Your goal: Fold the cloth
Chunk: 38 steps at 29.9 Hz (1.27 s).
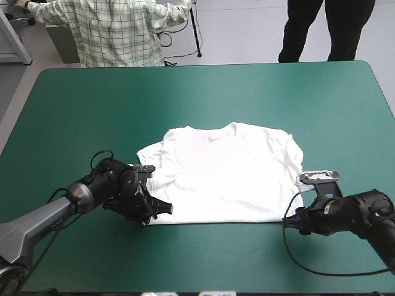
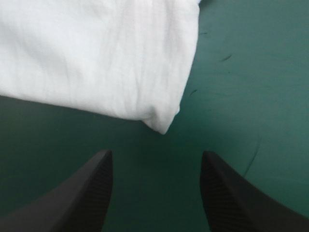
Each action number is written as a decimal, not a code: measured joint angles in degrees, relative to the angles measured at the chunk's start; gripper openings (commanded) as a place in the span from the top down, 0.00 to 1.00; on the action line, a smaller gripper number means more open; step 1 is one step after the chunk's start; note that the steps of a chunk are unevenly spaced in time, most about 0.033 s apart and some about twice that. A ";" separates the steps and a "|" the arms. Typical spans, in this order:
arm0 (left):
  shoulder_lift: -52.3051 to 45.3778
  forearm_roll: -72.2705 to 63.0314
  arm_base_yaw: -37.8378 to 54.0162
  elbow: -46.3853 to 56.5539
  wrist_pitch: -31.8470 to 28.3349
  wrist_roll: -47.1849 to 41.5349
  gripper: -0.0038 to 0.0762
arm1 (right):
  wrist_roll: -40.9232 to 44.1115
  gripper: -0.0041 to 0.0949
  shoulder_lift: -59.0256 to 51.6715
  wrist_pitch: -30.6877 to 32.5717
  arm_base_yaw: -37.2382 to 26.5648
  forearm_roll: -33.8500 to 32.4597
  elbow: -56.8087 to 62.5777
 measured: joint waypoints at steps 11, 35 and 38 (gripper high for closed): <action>0.00 -0.08 0.00 0.00 0.22 0.18 0.96 | 1.51 0.44 13.54 -7.70 0.00 -1.12 0.22; -2.92 -0.20 0.00 0.68 -1.10 0.94 0.96 | -0.64 0.98 17.16 -1.13 0.00 -0.24 -5.55; -6.28 -0.03 0.00 0.57 -1.29 0.94 0.96 | -0.64 0.98 15.17 2.86 0.00 -1.09 -9.98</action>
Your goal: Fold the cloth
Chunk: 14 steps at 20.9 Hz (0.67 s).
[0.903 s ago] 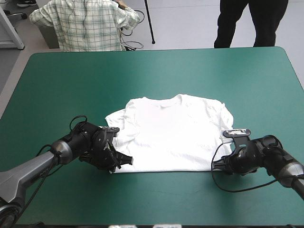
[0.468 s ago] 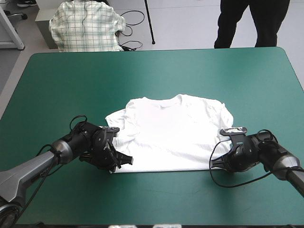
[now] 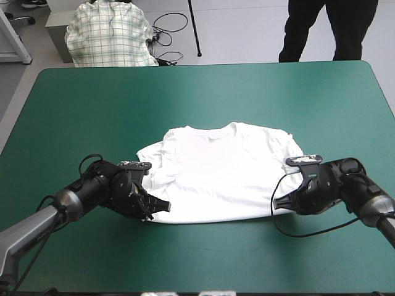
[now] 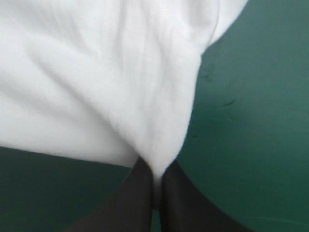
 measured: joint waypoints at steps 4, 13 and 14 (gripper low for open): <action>-5.63 0.00 0.00 -2.96 1.57 -0.08 0.96 | 0.17 0.98 -2.35 6.20 0.00 -1.26 -7.05; -7.47 12.52 0.00 -15.35 1.50 -6.64 0.96 | 2.88 0.98 -0.85 6.60 0.00 -6.28 -18.11; -7.00 14.26 0.00 -15.56 0.43 -7.57 0.96 | 3.10 0.98 0.36 5.74 0.00 -7.10 -19.20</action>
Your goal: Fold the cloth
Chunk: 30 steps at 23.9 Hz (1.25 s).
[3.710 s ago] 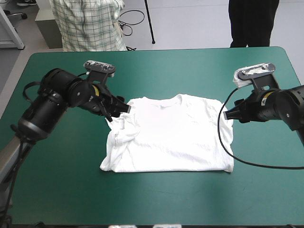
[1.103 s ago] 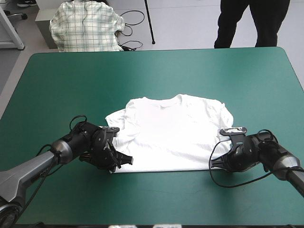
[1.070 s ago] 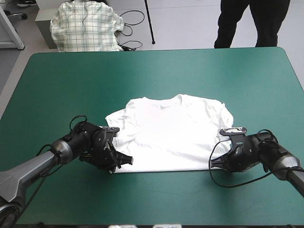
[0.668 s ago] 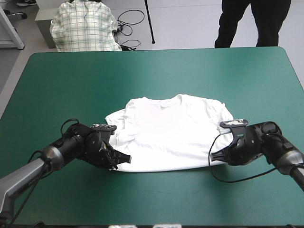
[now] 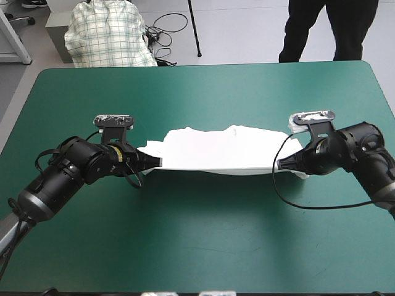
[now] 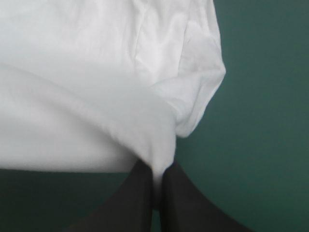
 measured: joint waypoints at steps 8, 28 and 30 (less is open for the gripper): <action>11.49 12.59 1.69 -3.34 -12.86 -8.72 0.96 | 2.71 0.98 15.10 -9.88 -1.11 -6.17 -9.56; 30.40 11.94 4.92 -14.48 -15.93 -4.25 0.48 | -2.73 0.47 30.88 -9.66 -2.90 1.79 -21.51; 30.40 11.89 4.92 -15.91 -12.88 -3.18 0.33 | -2.92 0.47 29.62 -8.11 -2.90 1.90 -22.57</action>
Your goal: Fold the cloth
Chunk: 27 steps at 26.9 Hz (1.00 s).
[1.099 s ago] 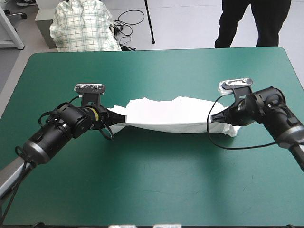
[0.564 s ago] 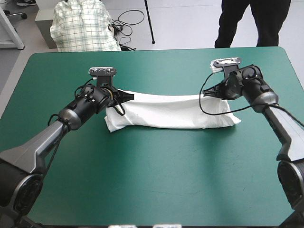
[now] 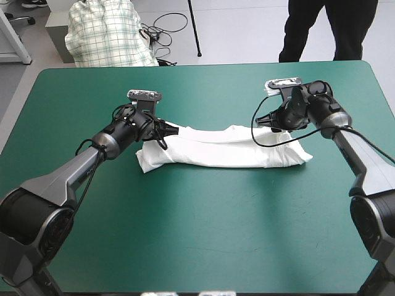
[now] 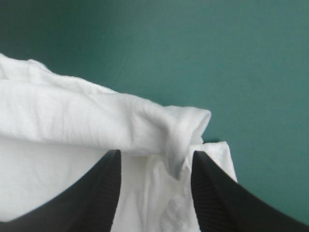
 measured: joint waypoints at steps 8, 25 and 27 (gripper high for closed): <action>-6.11 -2.02 -0.62 -5.76 12.46 6.97 0.51 | 2.09 0.47 -11.03 5.50 -0.38 -11.42 -1.23; -6.63 -32.95 -10.25 -6.44 6.92 38.99 0.95 | -14.76 0.47 -15.00 5.29 -24.61 17.27 -1.05; -3.35 -34.38 -10.25 -6.81 6.78 40.19 0.95 | -18.89 0.47 -13.67 6.53 -25.81 23.33 -1.05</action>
